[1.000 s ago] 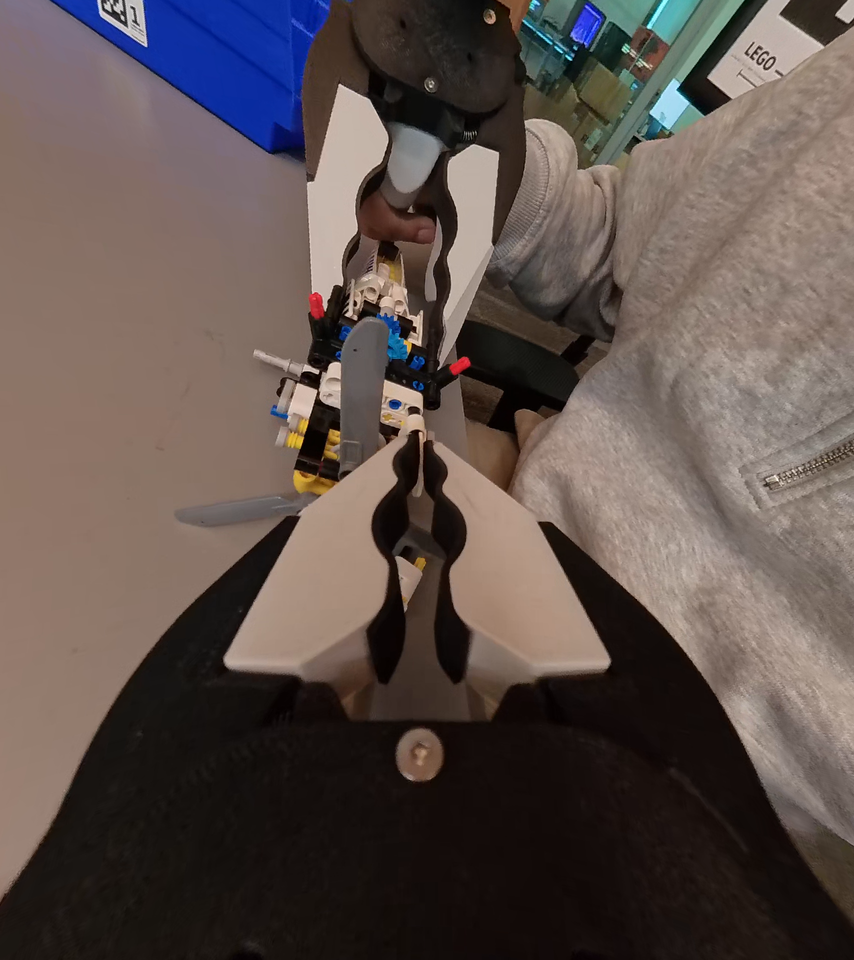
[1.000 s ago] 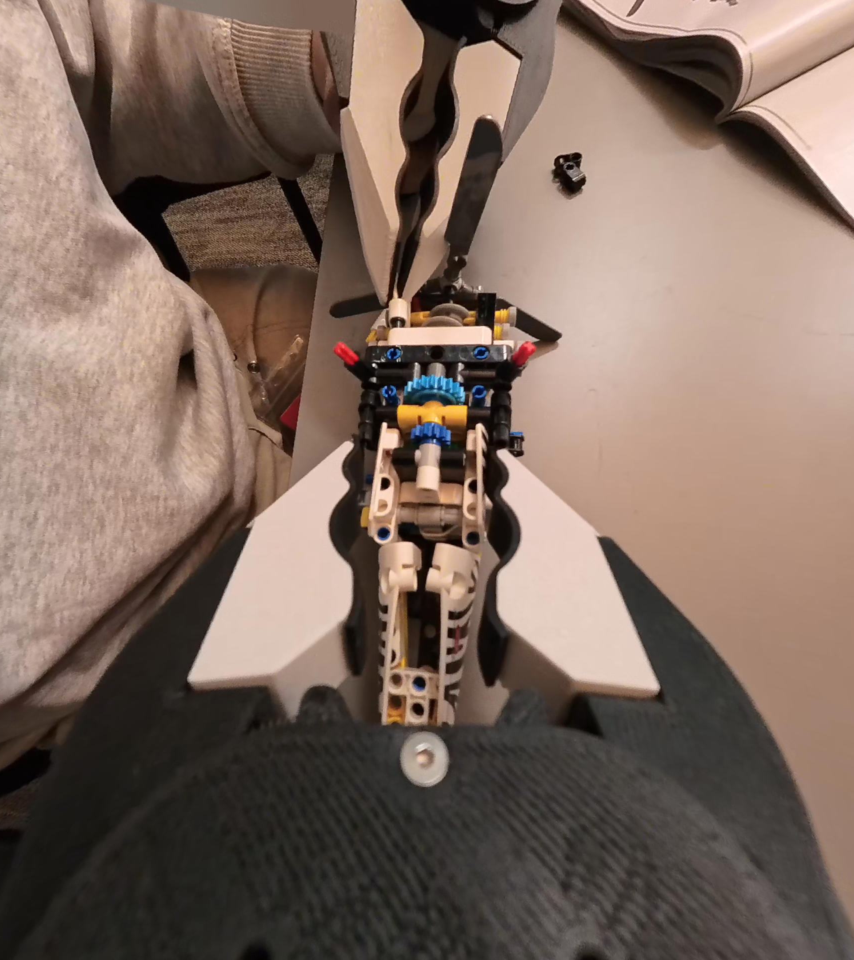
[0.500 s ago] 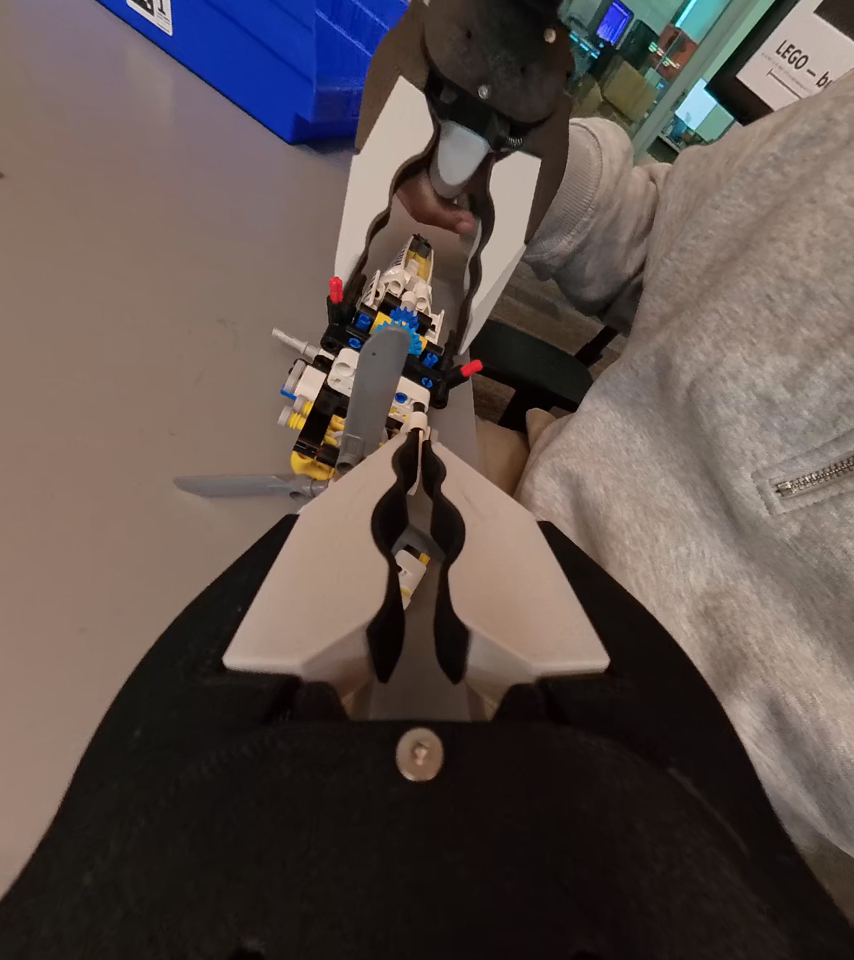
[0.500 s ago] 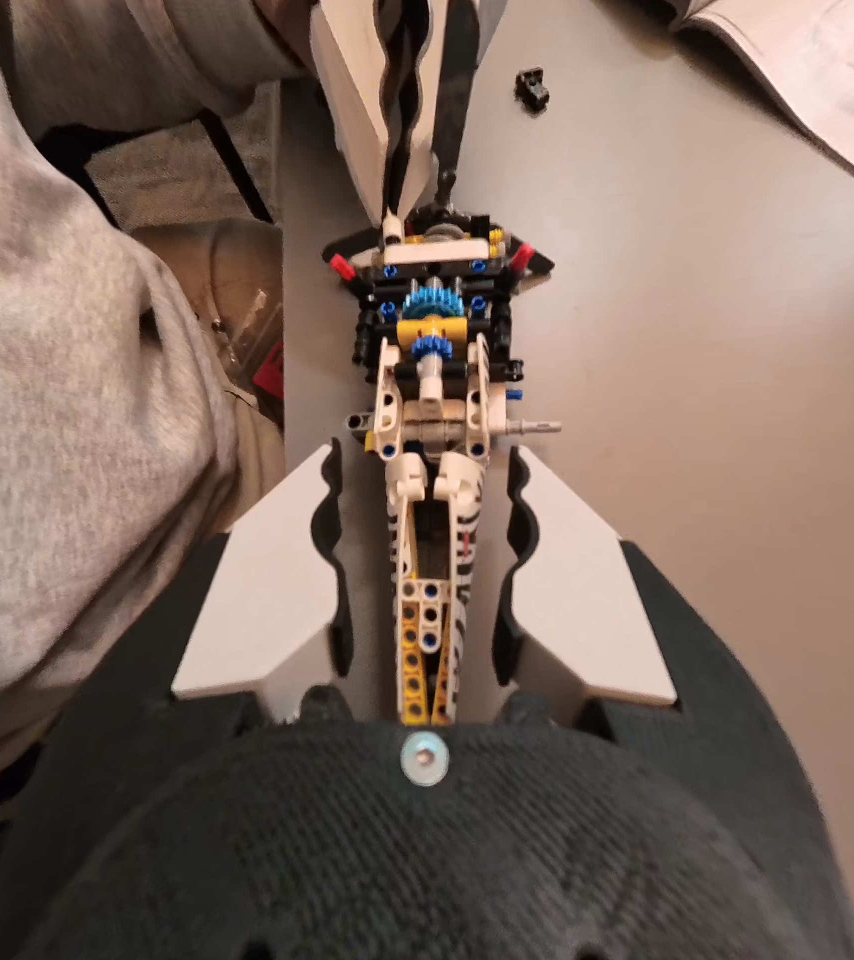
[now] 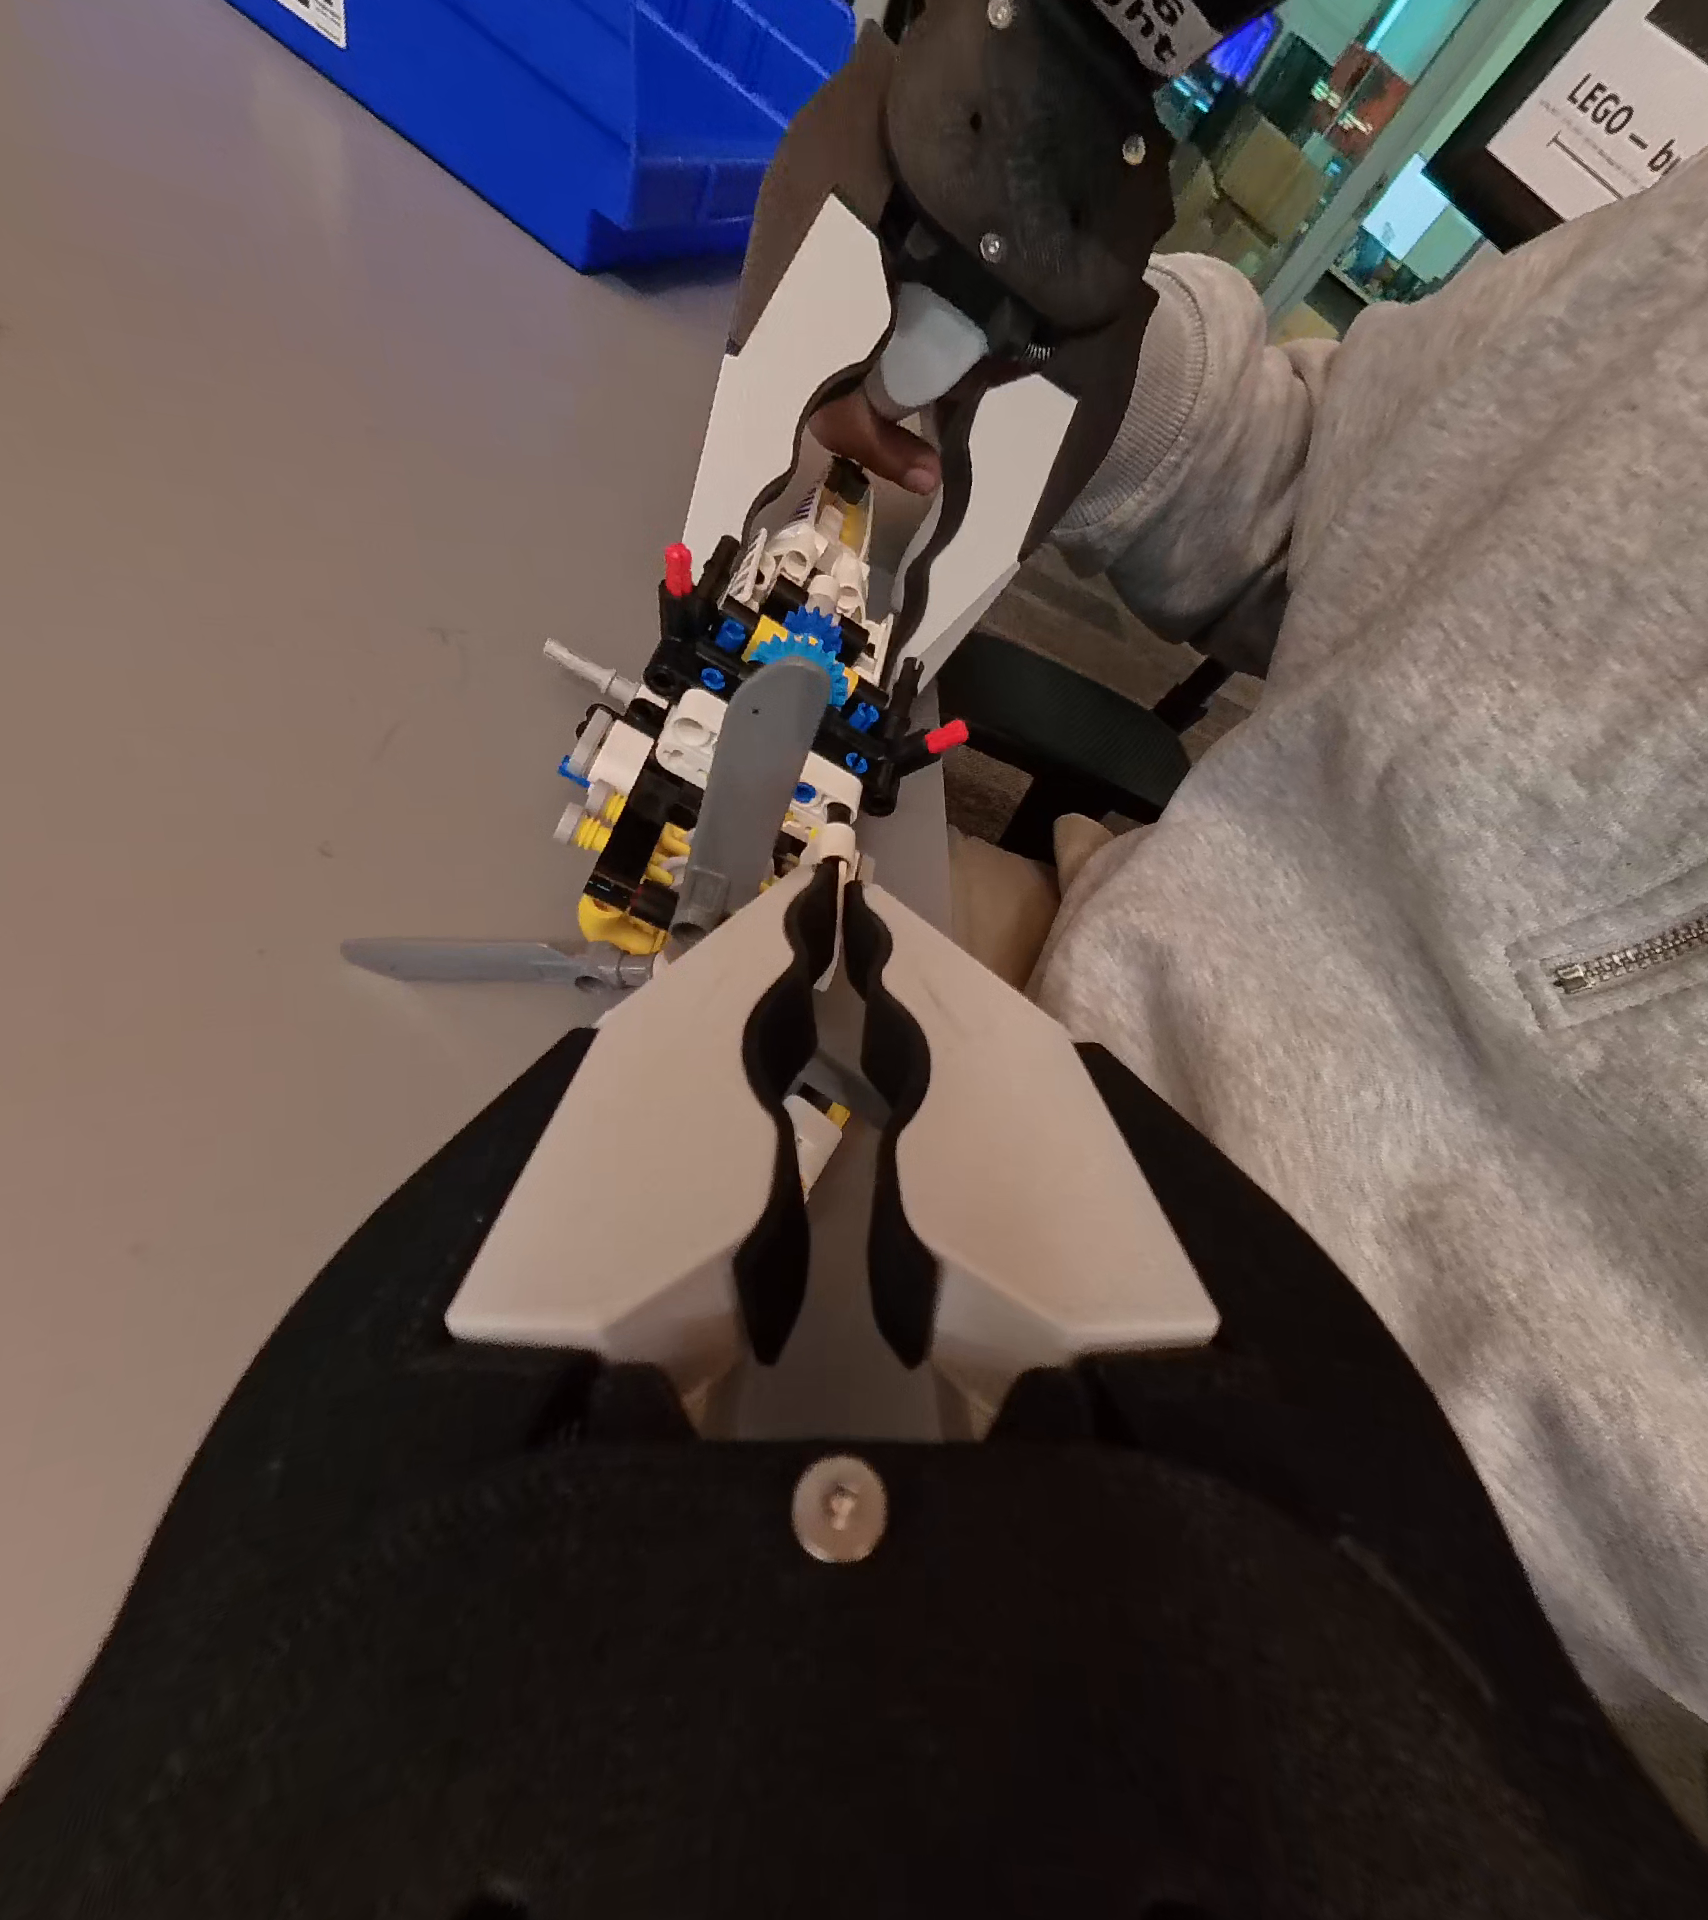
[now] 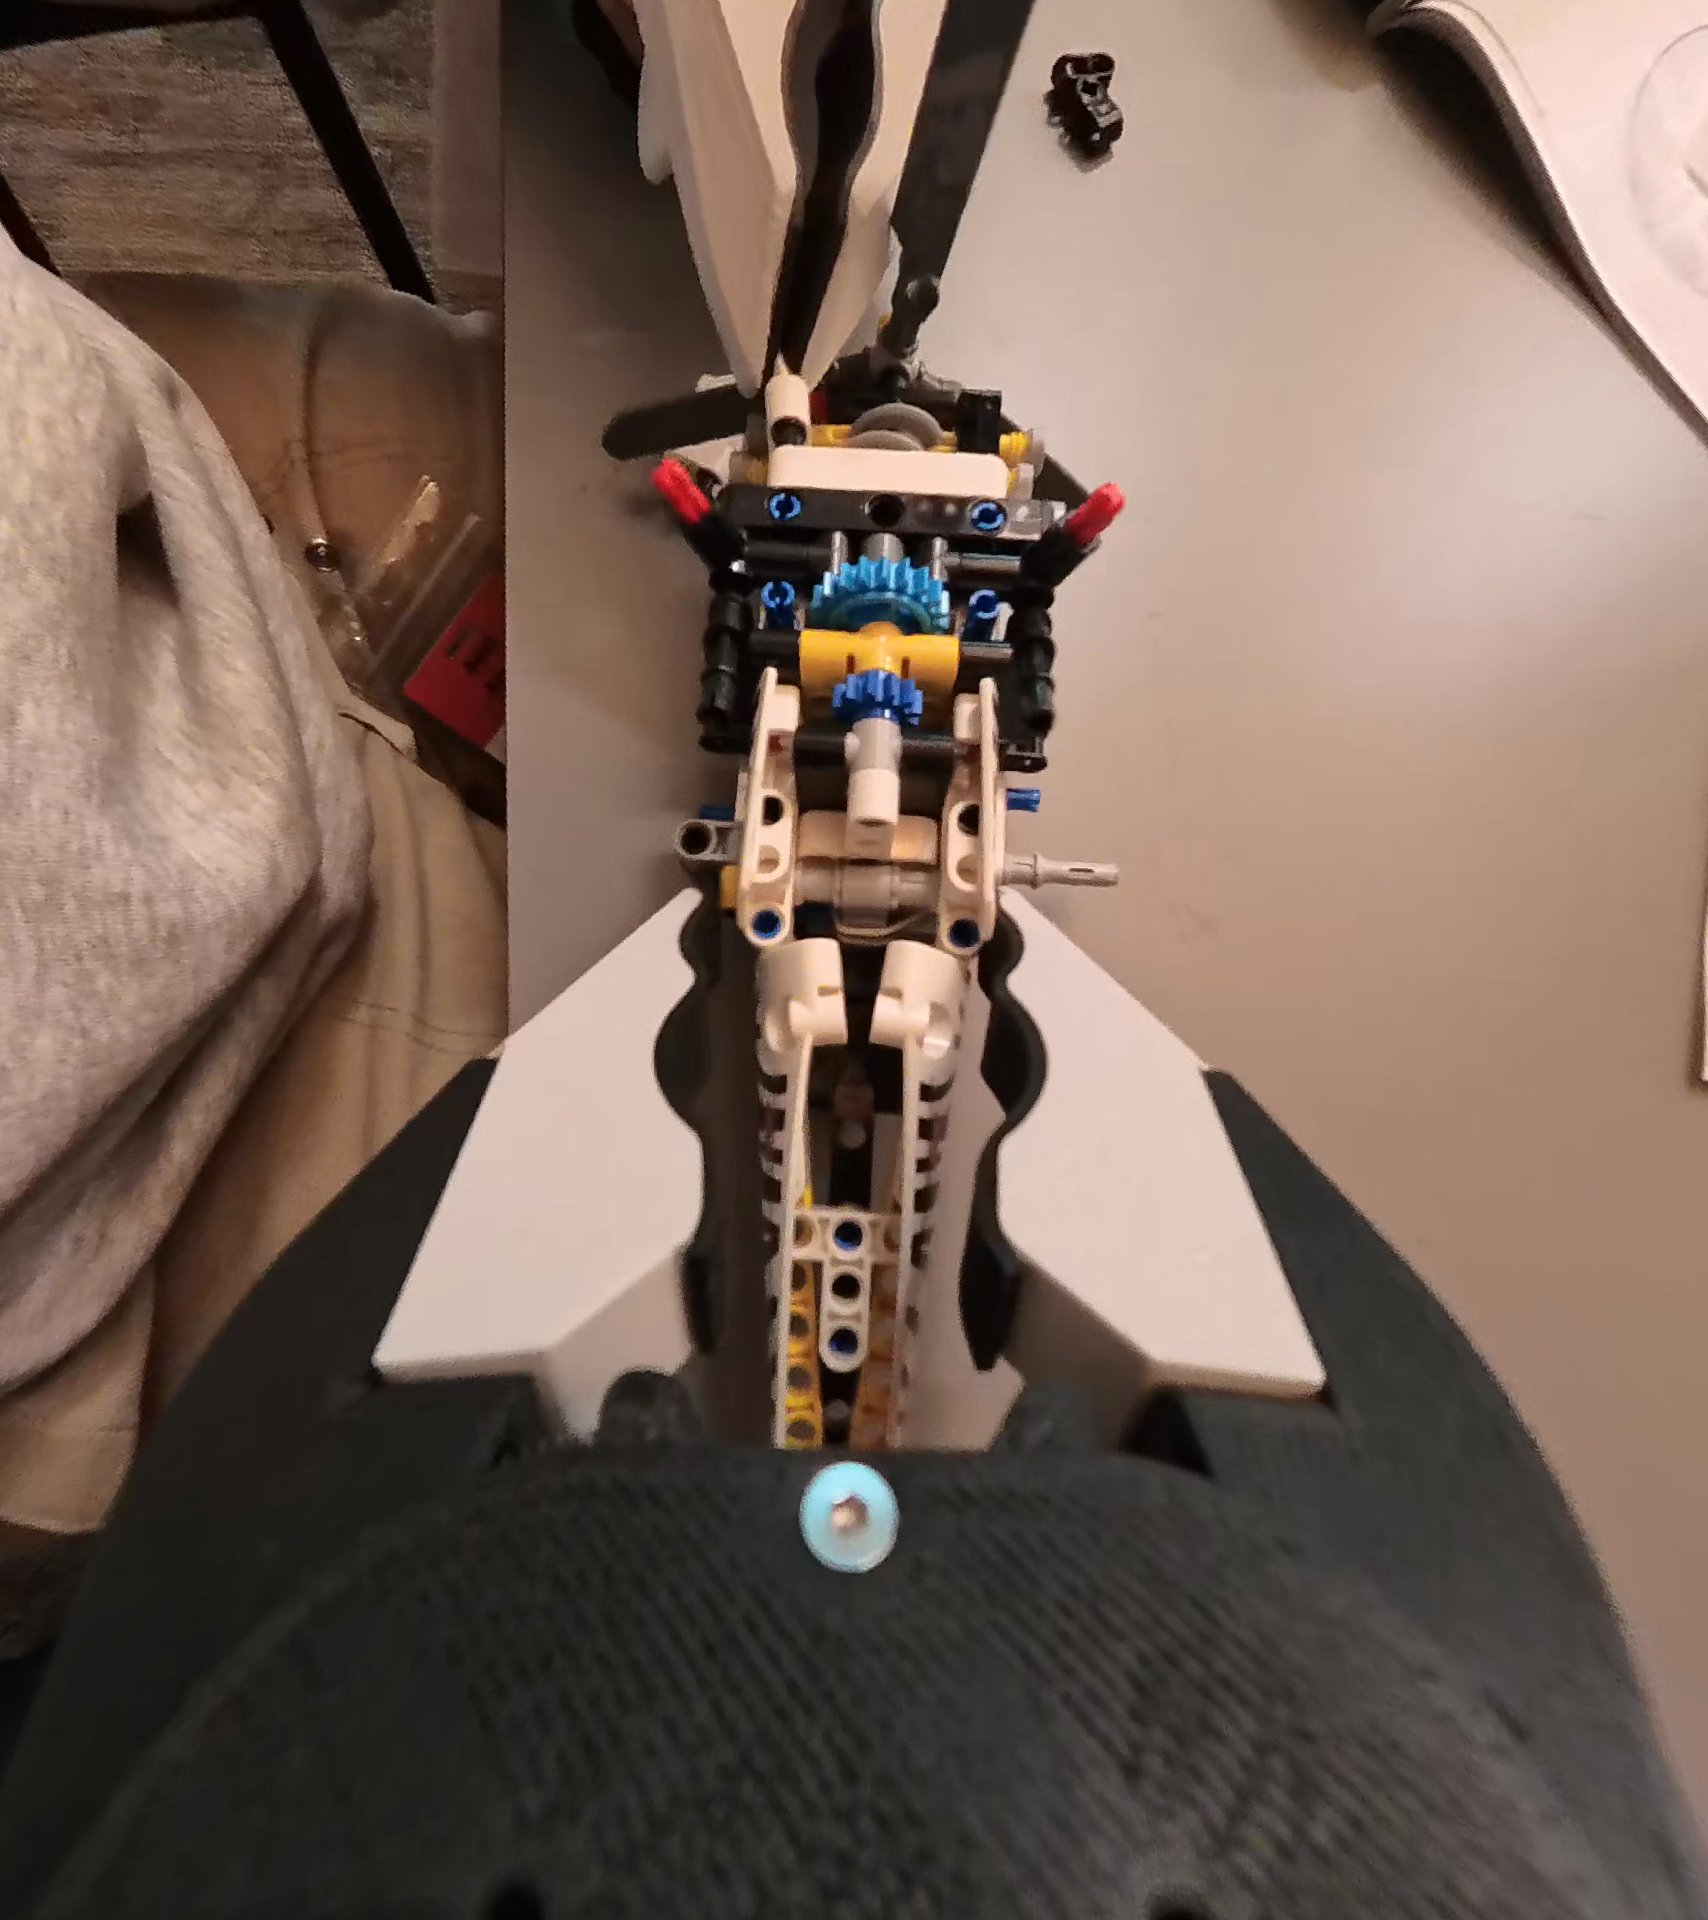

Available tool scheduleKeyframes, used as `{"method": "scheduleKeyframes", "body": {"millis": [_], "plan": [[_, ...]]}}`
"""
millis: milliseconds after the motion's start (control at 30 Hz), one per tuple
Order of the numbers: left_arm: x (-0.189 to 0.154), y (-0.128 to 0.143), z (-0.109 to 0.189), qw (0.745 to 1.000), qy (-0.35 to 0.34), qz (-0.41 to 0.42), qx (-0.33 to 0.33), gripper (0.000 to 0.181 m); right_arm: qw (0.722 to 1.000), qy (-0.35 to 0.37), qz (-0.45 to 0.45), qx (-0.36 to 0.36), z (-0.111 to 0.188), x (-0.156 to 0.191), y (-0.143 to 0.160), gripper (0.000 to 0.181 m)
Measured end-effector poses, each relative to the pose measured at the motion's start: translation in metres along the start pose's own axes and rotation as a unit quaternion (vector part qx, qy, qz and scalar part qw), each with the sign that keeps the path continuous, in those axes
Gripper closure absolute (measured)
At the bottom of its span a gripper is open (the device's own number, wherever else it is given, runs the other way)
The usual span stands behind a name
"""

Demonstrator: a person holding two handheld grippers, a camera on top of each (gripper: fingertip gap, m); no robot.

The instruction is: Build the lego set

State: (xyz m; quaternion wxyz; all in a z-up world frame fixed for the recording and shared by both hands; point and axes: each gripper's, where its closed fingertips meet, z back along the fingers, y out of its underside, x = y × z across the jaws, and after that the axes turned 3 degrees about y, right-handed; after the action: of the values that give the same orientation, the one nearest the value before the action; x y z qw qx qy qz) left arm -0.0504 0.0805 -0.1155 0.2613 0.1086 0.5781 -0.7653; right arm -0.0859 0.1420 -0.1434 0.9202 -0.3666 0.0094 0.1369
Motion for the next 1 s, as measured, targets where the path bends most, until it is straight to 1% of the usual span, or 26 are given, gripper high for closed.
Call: {"method": "scheduleKeyframes", "body": {"millis": [167,400,433,467,500,667,733,1000], "plan": [[0.0,0.002,0.0,1.0,-0.006,-0.002,0.004,0.181,1.0,-0.005,0.006,0.007,0.0,0.0,0.0,0.133],[0.001,0.001,0.001,1.0,-0.009,0.002,0.002,0.181,1.0,0.001,0.011,0.016,0.001,0.001,0.003,0.13],[0.001,0.001,0.001,1.0,-0.009,0.003,0.001,0.181,1.0,0.008,0.009,0.022,0.003,-0.002,0.006,0.125],[0.002,0.001,0.001,1.0,-0.009,0.003,0.001,0.181,0.999,0.014,0.006,0.03,0.004,-0.004,0.01,0.117],[0.002,0.001,0.001,1.0,-0.009,0.003,0.001,0.181,0.999,0.013,0.0,0.037,0.006,-0.005,0.015,0.117],[0.002,0.001,0.001,1.0,-0.006,0.008,0.001,0.181,0.999,0.007,-0.016,0.047,0.01,-0.002,0.025,0.132],[0.002,0.002,0.0,1.0,-0.005,0.008,0.003,0.181,0.999,0.009,-0.007,0.052,0.006,0.0,0.026,0.141],[0.001,0.002,0.0,1.0,-0.006,0.007,0.006,0.181,0.998,-0.002,-0.002,0.061,0.003,-0.001,0.026,0.144]]}}
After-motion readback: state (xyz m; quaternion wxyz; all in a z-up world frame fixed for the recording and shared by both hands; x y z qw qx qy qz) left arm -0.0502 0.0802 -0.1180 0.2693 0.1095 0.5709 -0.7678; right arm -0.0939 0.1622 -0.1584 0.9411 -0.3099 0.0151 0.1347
